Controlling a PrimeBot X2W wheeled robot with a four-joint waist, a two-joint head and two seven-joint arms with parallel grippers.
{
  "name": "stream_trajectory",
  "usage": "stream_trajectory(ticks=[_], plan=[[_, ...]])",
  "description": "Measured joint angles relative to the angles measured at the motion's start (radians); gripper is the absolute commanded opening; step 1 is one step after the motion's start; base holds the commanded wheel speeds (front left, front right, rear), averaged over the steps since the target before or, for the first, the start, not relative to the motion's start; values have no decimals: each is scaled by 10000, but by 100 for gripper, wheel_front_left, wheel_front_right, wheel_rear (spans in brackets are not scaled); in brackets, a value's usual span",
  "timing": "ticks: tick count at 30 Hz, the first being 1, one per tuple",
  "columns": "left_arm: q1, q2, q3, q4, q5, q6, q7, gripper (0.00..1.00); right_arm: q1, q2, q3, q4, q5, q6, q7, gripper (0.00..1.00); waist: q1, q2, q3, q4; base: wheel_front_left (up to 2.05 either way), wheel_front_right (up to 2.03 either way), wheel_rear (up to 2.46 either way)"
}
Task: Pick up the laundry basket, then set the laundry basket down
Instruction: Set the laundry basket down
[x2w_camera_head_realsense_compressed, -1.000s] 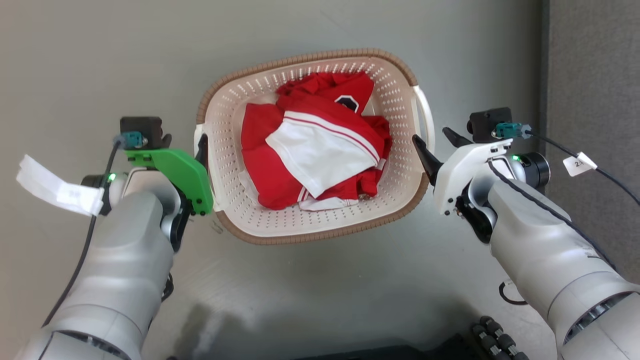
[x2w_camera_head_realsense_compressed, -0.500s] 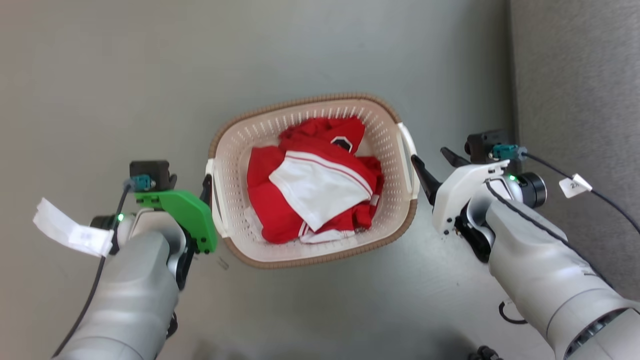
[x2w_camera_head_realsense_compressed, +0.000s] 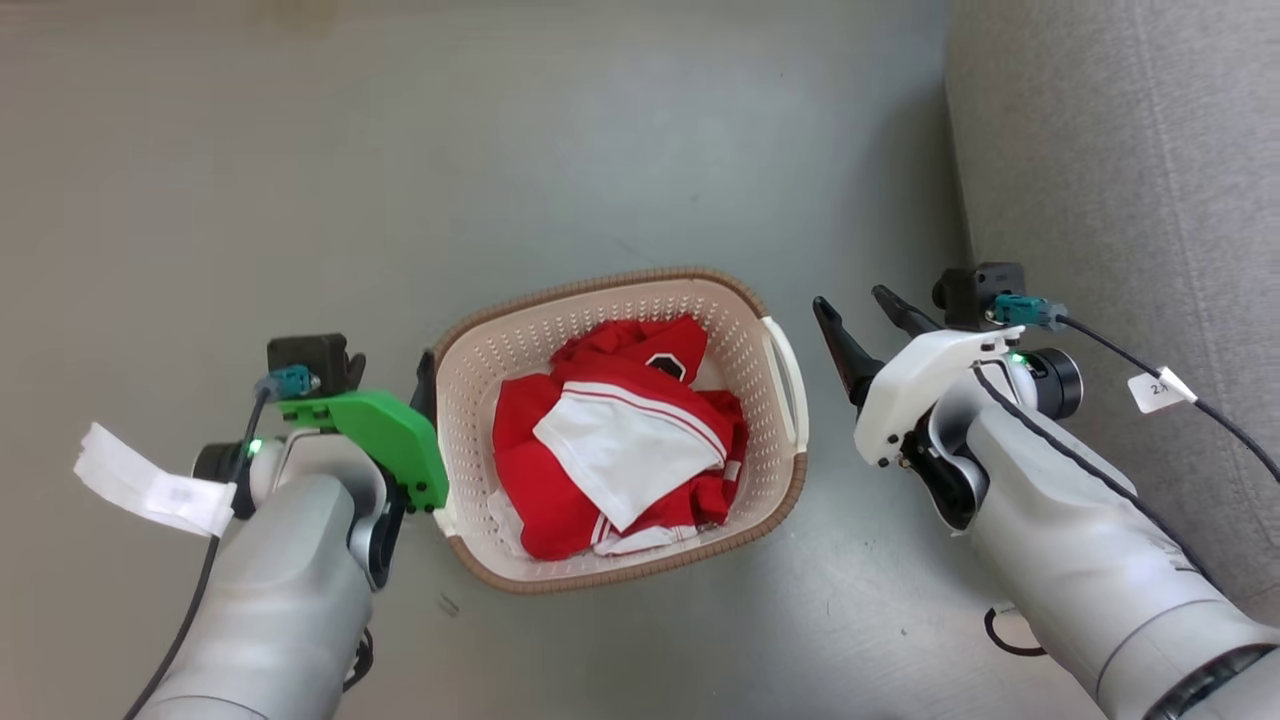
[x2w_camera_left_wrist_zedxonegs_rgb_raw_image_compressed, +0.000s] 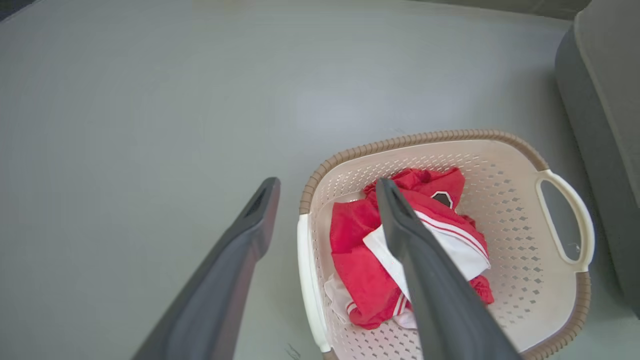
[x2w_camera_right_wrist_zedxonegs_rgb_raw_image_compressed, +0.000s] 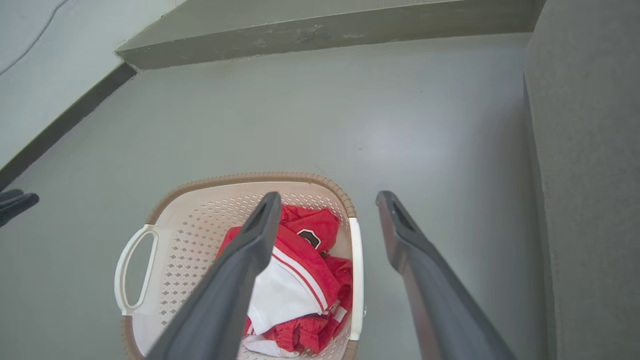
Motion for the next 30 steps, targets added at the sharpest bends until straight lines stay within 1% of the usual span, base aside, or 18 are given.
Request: stream_trajectory(ticks=[4,8,10,15,18,20,23,24,26,30], plan=[[6,244,307,-890,119,240,-2,100,318,-188,-238,-527,-102,-230,-2,100,0,0,-360,-94,0,0,0],[87,466,546,-1753,384,570,-2,100,499,-291,-527,-1162,-291,-433,-15,100,0,0,-686,-176,0,0,0],[263,489,640,-2184,629,685,-4,100,560,-389,-721,-1503,-412,-514,-17,100,0,0,-845,-207,0,0,0],[923,579,907,-3133,907,976,-4,100,1050,-546,-1135,-2322,-650,-838,-29,100,0,0,-1256,-248,0,0,0],[1355,662,1053,-3674,1189,1133,-4,100,1373,-587,-1348,-2765,-823,-943,-29,100,0,0,-1520,-255,0,0,0],[1678,685,1187,-4054,1342,1225,-4,100,1587,-690,-1478,-3066,-1001,-1089,-29,100,0,0,-1703,-255,0,0,0],[2126,794,1329,-4608,1521,1310,-4,100,1935,-805,-1726,-3494,-1179,-1212,-29,100,0,0,-1982,-250,0,0,0],[2271,842,1373,-4784,1595,1348,-4,100,2057,-821,-1764,-3620,-1244,-1283,-29,100,0,0,-2075,-246,0,0,0],[2593,907,1521,-5141,1806,1358,-4,100,2321,-828,-1854,-3858,-1327,-1298,-29,100,0,0,-2263,-241,0,0,0],[3252,963,1666,-5846,2067,1450,-4,100,2836,-876,-2044,-4289,-1613,-1542,-29,100,0,0,-2628,-233,0,0,0]])
